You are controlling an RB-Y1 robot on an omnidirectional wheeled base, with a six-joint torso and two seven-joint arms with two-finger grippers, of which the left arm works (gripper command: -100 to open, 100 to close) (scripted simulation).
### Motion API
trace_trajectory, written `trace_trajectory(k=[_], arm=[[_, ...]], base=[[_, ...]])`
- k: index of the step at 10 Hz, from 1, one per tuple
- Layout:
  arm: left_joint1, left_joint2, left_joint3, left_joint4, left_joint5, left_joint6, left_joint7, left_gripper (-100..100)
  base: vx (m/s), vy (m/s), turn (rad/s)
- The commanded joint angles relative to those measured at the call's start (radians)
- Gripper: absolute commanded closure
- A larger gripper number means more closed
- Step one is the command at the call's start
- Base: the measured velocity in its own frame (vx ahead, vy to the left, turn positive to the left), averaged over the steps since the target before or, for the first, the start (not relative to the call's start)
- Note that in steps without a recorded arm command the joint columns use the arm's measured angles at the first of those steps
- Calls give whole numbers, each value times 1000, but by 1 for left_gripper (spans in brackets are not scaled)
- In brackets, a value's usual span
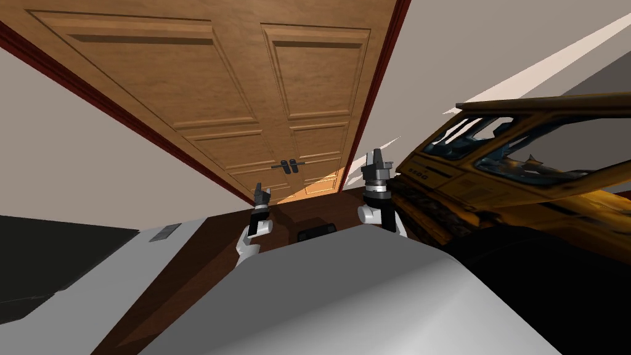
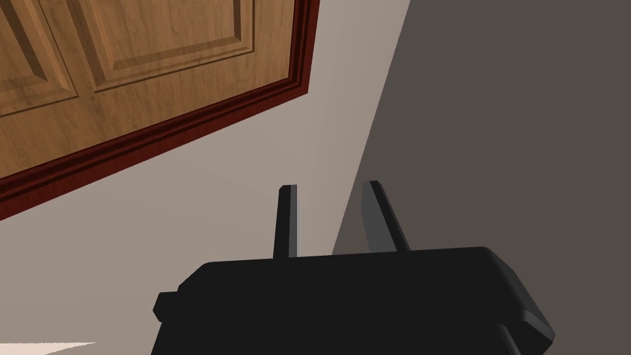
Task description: Pull the door open
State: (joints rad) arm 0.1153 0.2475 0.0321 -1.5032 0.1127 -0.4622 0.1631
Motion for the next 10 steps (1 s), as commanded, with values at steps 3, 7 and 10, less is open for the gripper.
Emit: trace_trajectory(k=[3, 7, 10], arm=[[-51, 31, 5, 117, 5, 16, 21, -100], [-110, 60, 9, 232, 9, 31, 39, -100], [-149, 79, 12, 308, 12, 42, 51, -100]], base=[[95, -11, -82], [109, -3, -79], [99, 4, -65]])
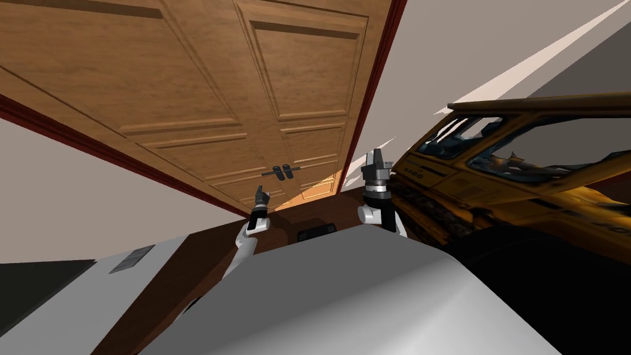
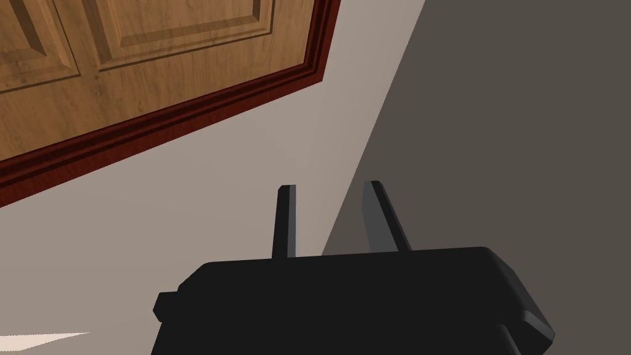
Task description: Pull the door open
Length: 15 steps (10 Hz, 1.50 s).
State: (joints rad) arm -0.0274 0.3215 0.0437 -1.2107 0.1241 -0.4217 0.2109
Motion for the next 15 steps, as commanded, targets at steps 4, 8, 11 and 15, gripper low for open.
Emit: trace_trajectory(k=[4, 8, 11, 15], arm=[[-60, 31, 4, 119, 5, 16, 20, -100], [-99, 50, 7, 196, 8, 26, 32, -100], [-77, 86, 52, 225, 19, 12, 41, -100], [-68, 114, 86, 257, 28, -2, 52, -100]], base=[[102, 2, -68], [110, 18, -53], [113, 32, -42], [179, 57, -76]])
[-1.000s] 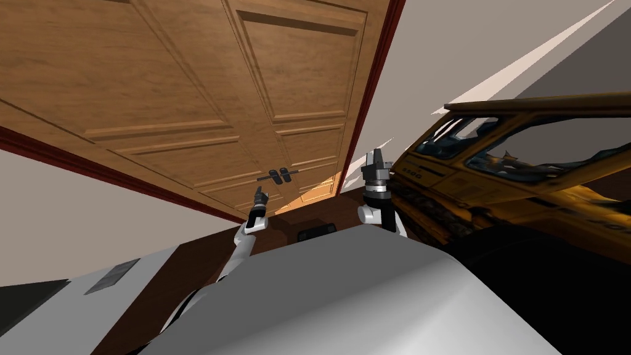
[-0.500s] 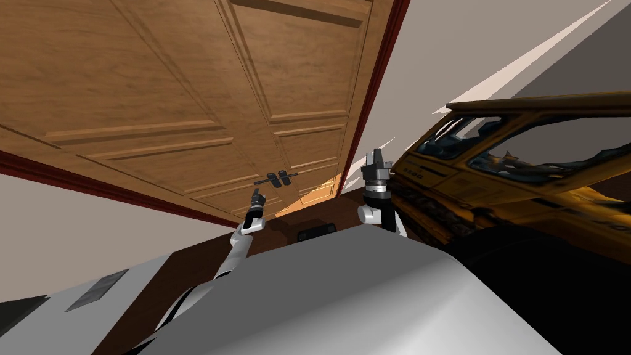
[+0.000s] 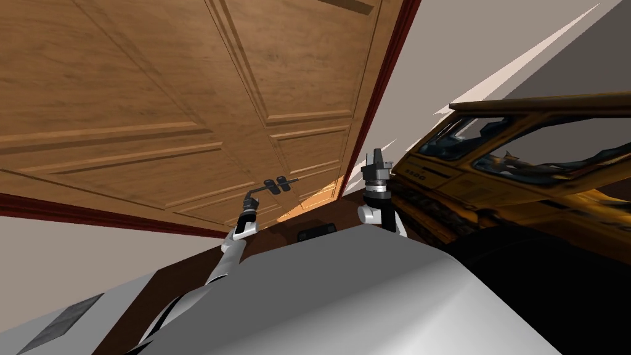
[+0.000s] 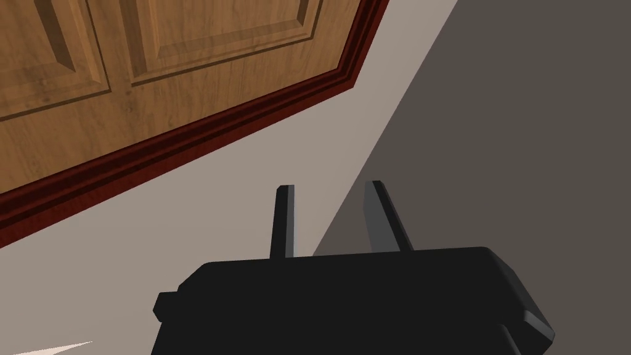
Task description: Pull the door open
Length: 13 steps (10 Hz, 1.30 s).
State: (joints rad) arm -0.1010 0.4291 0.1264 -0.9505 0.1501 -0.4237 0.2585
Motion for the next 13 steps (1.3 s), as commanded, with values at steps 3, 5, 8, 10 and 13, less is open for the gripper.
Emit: trace_trajectory(k=[3, 5, 8, 10, 13], arm=[[-12, -9, -9, -3, -1, -10, 10, -100], [-8, -4, -5, 0, 0, -8, 9, 100], [-8, -4, -5, 0, 0, -8, 9, 100], [-8, -4, -5, 0, 0, -8, 9, 100], [7, 13, 10, 7, -5, -5, 20, 100]], base=[[167, -14, -176], [36, -18, 1], [-23, 10, -11], [-3, 0, 0], [-175, 61, -93]])
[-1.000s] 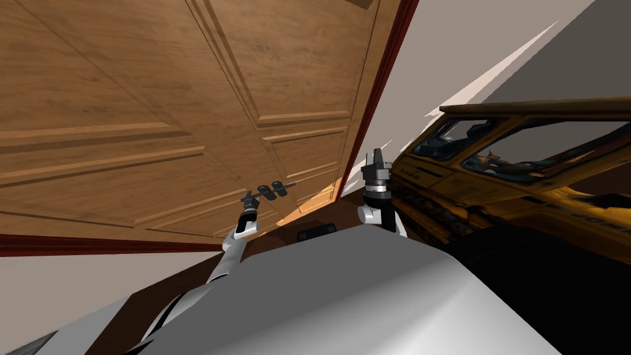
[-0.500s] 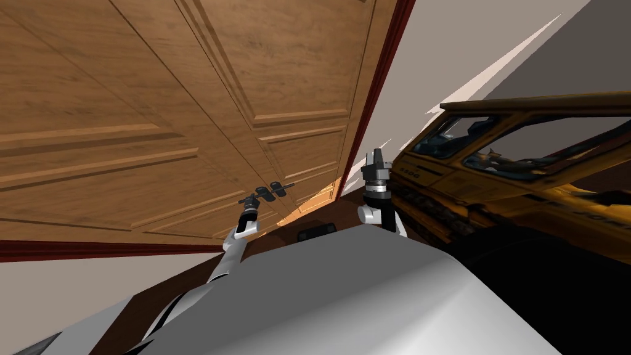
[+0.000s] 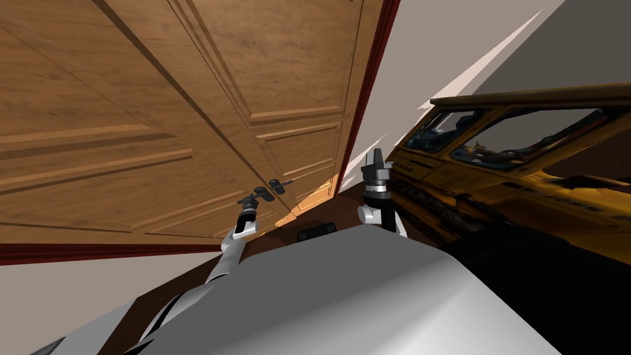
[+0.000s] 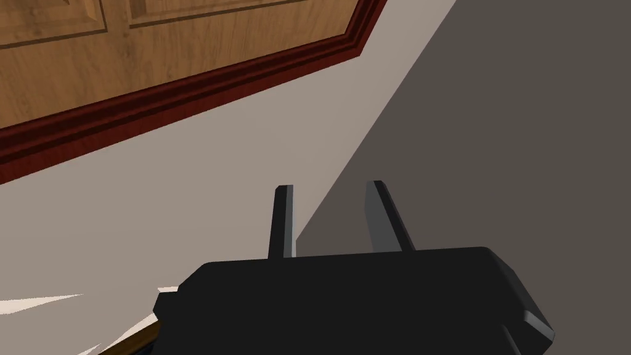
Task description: Pull the door open
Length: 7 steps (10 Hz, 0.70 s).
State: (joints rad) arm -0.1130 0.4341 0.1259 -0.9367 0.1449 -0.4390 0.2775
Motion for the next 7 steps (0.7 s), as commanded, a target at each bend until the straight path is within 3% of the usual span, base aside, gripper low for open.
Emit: trace_trajectory(k=[1, 3, 7], arm=[[20, 9, 11, -7, -4, 10, 5, 100], [20, 9, 8, -11, -13, 10, 15, 100], [11, -2, -8, -22, -36, 8, 36, 100]], base=[[-224, 61, -167], [-230, 39, -185], [-225, 96, -224]])
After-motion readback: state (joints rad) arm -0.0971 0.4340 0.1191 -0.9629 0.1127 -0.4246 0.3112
